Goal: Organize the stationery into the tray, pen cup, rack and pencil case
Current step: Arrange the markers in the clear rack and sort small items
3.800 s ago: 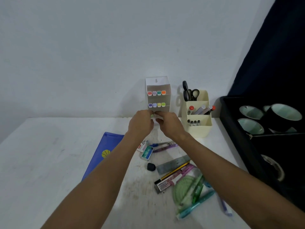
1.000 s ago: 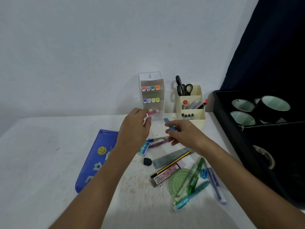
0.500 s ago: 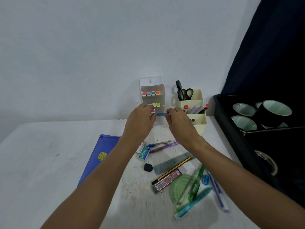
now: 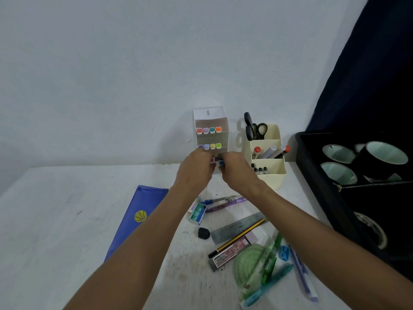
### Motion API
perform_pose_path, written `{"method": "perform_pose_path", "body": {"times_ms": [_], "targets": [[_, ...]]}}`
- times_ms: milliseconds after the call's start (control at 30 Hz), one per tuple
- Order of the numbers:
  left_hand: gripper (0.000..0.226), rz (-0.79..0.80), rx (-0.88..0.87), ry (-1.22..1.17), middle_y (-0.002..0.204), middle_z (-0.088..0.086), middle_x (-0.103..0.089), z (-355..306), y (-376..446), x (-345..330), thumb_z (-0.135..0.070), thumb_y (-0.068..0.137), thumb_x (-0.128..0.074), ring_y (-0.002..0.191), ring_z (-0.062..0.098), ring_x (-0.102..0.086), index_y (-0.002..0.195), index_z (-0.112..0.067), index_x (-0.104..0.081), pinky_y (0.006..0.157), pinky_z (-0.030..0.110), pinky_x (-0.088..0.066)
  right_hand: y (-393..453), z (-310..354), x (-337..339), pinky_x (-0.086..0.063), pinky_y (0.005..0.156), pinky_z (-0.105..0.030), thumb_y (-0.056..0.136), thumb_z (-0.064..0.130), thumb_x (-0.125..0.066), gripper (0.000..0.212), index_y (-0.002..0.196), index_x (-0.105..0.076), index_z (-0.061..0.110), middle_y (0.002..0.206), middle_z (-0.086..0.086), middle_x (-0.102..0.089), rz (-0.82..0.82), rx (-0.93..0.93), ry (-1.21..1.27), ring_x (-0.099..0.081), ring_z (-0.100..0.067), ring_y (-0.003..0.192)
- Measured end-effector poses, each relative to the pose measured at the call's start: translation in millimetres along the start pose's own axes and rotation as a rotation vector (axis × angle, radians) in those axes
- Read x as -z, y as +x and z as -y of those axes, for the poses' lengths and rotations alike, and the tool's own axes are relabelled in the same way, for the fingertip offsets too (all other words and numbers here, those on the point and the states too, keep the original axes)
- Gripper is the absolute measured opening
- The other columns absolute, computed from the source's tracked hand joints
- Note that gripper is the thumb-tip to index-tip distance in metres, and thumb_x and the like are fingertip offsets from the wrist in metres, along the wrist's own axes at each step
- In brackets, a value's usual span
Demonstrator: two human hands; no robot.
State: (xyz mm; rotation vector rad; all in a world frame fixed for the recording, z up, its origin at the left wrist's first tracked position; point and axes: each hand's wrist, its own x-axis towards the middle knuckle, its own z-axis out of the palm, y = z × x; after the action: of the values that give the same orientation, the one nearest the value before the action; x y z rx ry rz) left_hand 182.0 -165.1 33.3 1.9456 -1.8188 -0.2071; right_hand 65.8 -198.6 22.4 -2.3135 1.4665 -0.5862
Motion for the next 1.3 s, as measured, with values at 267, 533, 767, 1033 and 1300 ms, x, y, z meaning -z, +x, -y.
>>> {"method": "perform_pose_path", "body": {"times_ms": [267, 533, 767, 1033, 1300], "targets": [[0.031, 0.073, 0.069, 0.053, 0.124, 0.009, -0.062, -1, 9, -8, -0.022, 0.096, -0.053, 0.109, 0.025, -0.06, 0.126, -0.014, -0.057, 0.103, 0.034, -0.043, 5, -3, -2, -0.035, 0.077, -0.015, 0.088, -0.007, -0.053, 0.032, 0.117, -0.061, 0.005, 0.114, -0.016, -0.062, -0.038, 0.042, 0.061, -0.06, -0.025, 0.102], [0.029, -0.028, 0.05, 0.089, 0.118, 0.008, -0.066, -3, 4, -9, -0.025, 0.097, -0.05, 0.1, 0.023, -0.064, 0.125, -0.016, -0.058, 0.089, 0.028, -0.048, 9, -8, -7, -0.032, 0.068, 0.001, 0.087, -0.011, -0.052, 0.033, 0.114, -0.064, 0.004, 0.111, -0.016, -0.066, -0.094, 0.064, 0.172, -0.059, -0.019, 0.097], [0.036, 0.01, 0.128, 0.015, 0.13, 0.007, -0.059, -3, 3, -14, -0.029, 0.098, -0.048, 0.112, 0.024, -0.059, 0.131, -0.015, -0.051, 0.101, 0.031, -0.042, 6, -12, -10, -0.037, 0.079, -0.015, 0.085, -0.012, -0.053, 0.036, 0.113, -0.065, 0.006, 0.111, -0.014, -0.066, -0.063, 0.04, 0.184, -0.061, -0.024, 0.101], [0.037, 0.036, 0.163, 0.023, 0.136, 0.011, -0.053, -3, 2, -14, -0.026, 0.1, -0.044, 0.119, 0.027, -0.055, 0.134, -0.011, -0.047, 0.105, 0.033, -0.038, 9, -13, -18, -0.05, 0.087, -0.028, 0.089, -0.005, -0.052, 0.035, 0.117, -0.063, 0.013, 0.112, -0.01, -0.066, -0.066, 0.015, 0.175, -0.063, -0.024, 0.102], [0.035, 0.009, 0.184, 0.025, 0.13, 0.011, -0.057, -2, 4, -19, -0.028, 0.1, -0.044, 0.115, 0.026, -0.058, 0.131, -0.011, -0.049, 0.102, 0.033, -0.041, 6, -14, -21, -0.049, 0.076, -0.034, 0.098, 0.012, -0.048, 0.028, 0.121, -0.059, 0.024, 0.112, -0.007, -0.067, -0.072, -0.051, 0.045, -0.063, -0.027, 0.099]]}}
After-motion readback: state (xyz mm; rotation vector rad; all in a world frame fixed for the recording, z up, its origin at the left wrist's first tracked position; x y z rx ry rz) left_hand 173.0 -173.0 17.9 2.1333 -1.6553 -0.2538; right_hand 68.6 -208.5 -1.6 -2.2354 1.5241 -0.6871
